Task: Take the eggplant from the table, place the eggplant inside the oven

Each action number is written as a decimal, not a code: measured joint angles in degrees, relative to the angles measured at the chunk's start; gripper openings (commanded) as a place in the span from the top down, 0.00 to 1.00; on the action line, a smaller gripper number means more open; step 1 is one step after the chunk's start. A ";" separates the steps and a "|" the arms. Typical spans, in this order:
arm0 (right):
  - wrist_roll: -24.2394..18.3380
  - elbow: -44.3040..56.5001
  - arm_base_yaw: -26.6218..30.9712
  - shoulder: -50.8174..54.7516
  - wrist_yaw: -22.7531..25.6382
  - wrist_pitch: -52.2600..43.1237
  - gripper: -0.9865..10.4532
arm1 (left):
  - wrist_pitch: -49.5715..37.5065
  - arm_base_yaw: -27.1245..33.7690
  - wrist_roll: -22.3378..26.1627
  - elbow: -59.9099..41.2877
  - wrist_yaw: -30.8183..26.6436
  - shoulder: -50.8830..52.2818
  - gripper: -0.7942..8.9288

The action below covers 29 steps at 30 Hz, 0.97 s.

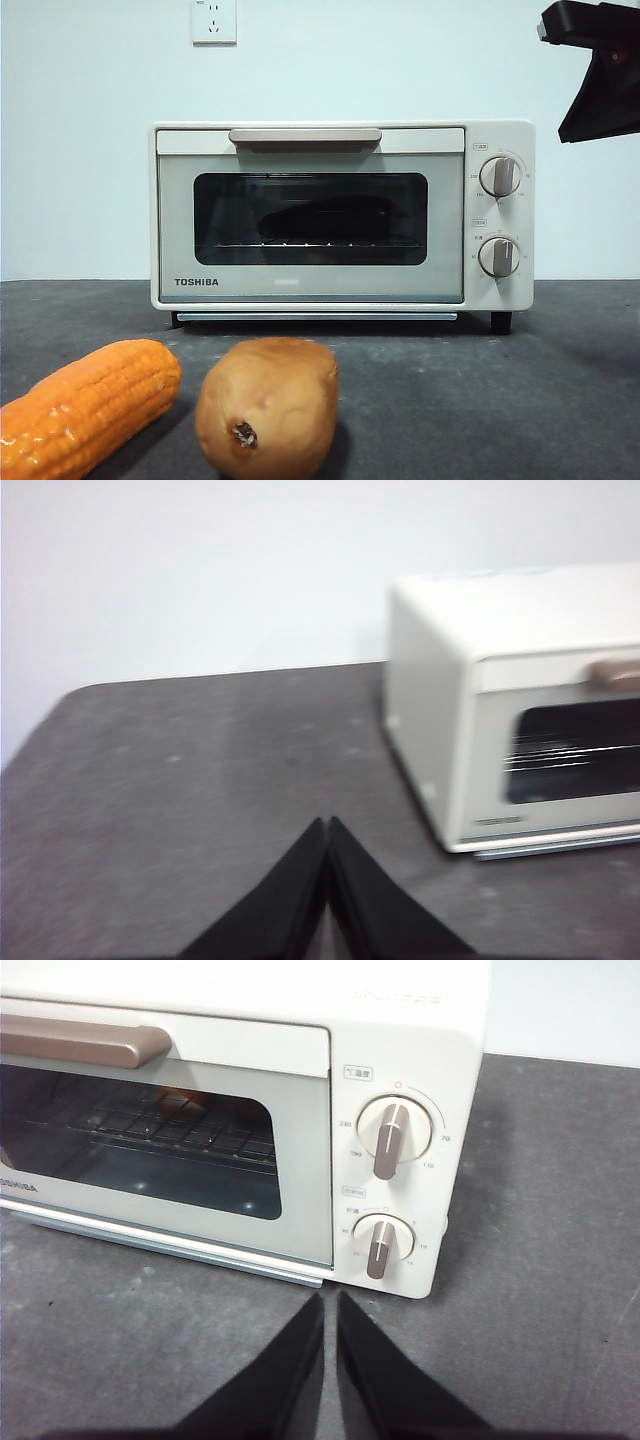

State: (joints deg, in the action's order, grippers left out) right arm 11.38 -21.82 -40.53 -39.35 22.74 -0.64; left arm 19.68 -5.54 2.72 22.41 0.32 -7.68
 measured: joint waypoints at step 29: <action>0.00 0.00 0.00 0.00 0.00 -0.04 0.91 | -6.43 3.23 0.85 -19.54 -0.02 7.43 0.91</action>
State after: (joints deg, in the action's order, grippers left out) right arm 11.38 -21.82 -40.53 -39.35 22.74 -0.69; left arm 13.26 -2.31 3.57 2.87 0.30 -0.25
